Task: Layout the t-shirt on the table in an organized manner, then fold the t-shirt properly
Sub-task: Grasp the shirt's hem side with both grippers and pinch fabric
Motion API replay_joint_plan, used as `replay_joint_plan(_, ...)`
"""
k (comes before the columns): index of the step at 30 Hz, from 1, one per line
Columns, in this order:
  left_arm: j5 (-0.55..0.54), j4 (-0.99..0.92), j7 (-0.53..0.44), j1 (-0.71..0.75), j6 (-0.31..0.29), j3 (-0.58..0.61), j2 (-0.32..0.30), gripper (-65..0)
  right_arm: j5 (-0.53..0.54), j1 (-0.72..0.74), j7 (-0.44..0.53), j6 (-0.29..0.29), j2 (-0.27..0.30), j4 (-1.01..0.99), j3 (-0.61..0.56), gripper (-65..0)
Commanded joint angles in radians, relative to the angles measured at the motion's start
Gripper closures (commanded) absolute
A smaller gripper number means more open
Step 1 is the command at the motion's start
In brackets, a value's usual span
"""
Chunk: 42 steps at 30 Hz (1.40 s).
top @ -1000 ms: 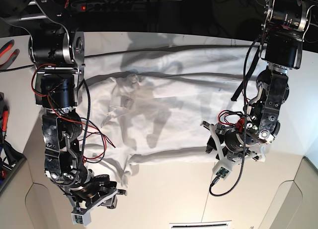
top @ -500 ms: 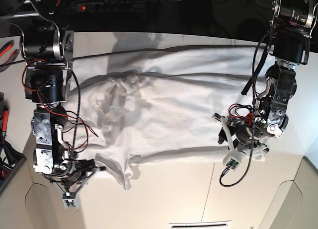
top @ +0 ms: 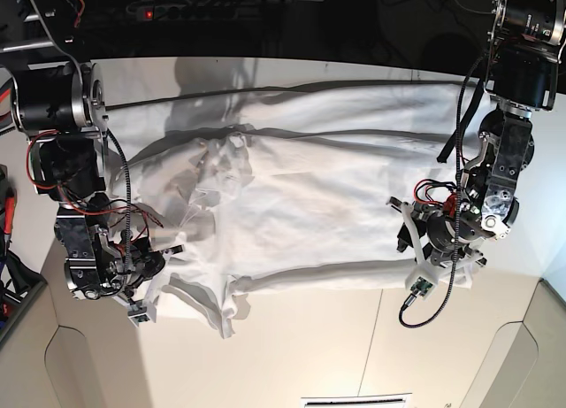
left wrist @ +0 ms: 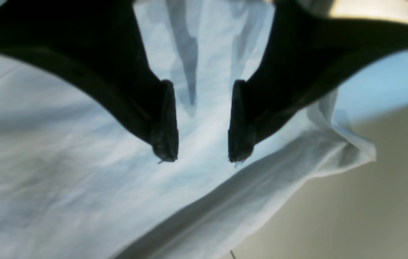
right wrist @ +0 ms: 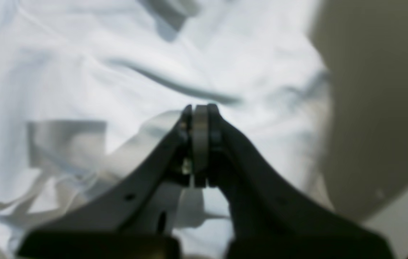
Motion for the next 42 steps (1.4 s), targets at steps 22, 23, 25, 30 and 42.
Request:
replay_joint_plan(22, 0.002, 0.015, -0.005, 0.002, 0.005, -0.007, -0.011, -26.8, -0.208, 0.179, 0.451, -0.339, -0.002, -0.089, -0.108, 0.0)
replay_joint_plan(23, 0.002, 0.015, -0.004, 0.004, 0.005, -0.007, -0.011, -26.8, -0.203, 0.170, 0.350, -0.267, -0.001, -0.050, -0.108, 0.0)
replay_joint_plan(25, 0.002, 0.015, -0.005, 0.004, 0.005, -0.007, -0.011, -26.8, -0.148, 0.142, 0.167, -0.108, -0.005, 0.037, -0.108, 0.0)
replay_joint_plan(30, 0.002, 0.015, -0.011, 0.004, 0.005, -0.007, -0.011, -26.8, -0.093, 0.094, 0.062, -0.048, -0.042, 0.047, -0.108, 0.0)
replay_joint_plan(42, 0.001, 0.015, 0.010, 0.018, 0.005, -0.007, -0.011, -26.8, -0.314, 0.138, 0.575, -0.113, -0.043, -0.332, -0.108, 0.0)
